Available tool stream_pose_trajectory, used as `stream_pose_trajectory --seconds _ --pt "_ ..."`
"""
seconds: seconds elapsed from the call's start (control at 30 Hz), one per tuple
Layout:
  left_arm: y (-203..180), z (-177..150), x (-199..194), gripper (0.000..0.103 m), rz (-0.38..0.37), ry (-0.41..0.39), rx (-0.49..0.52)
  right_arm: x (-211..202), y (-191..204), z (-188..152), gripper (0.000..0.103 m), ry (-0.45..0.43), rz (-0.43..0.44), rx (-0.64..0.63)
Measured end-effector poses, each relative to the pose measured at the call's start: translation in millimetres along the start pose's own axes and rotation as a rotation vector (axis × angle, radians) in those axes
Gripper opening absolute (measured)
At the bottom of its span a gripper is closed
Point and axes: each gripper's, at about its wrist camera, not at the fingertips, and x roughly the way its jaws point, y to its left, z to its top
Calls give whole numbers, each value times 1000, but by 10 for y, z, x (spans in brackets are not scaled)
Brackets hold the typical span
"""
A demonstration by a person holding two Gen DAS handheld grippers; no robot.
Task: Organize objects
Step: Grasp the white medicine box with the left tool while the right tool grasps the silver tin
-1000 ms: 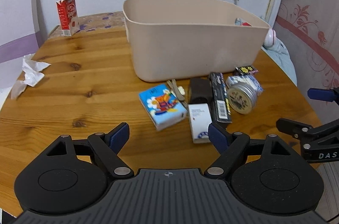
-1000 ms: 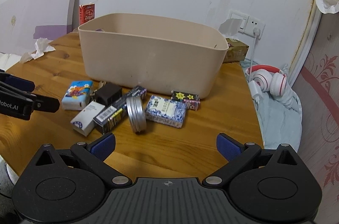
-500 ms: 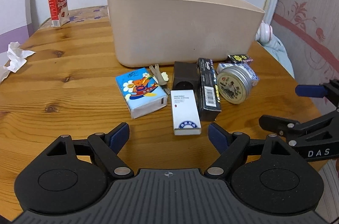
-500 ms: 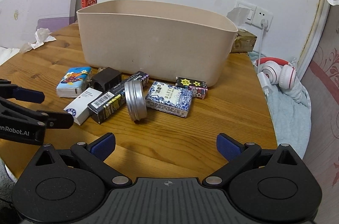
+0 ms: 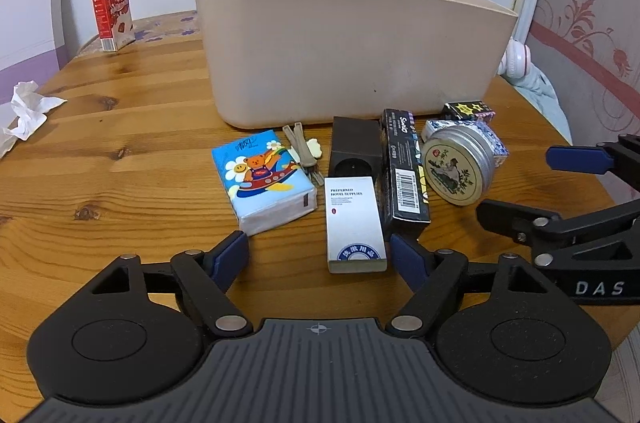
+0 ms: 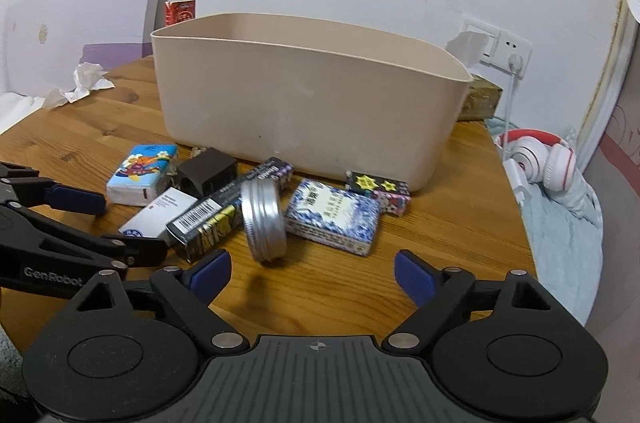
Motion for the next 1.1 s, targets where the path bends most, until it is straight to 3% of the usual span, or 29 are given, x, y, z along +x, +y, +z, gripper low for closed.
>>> stream_pose_trajectory --seconds 0.23,0.63,0.67,1.1 --pt "-13 4 25 66 19 -13 34 72 72 45 72 -5 30 -6" --pt "43 32 33 43 -15 -26 51 135 124 127 30 -3 58 -6" --pt "46 30 31 42 -21 -27 53 137 138 130 22 -4 57 -8" --pt "80 -19 -45 31 -81 -21 56 7 168 94 21 -3 56 -7"
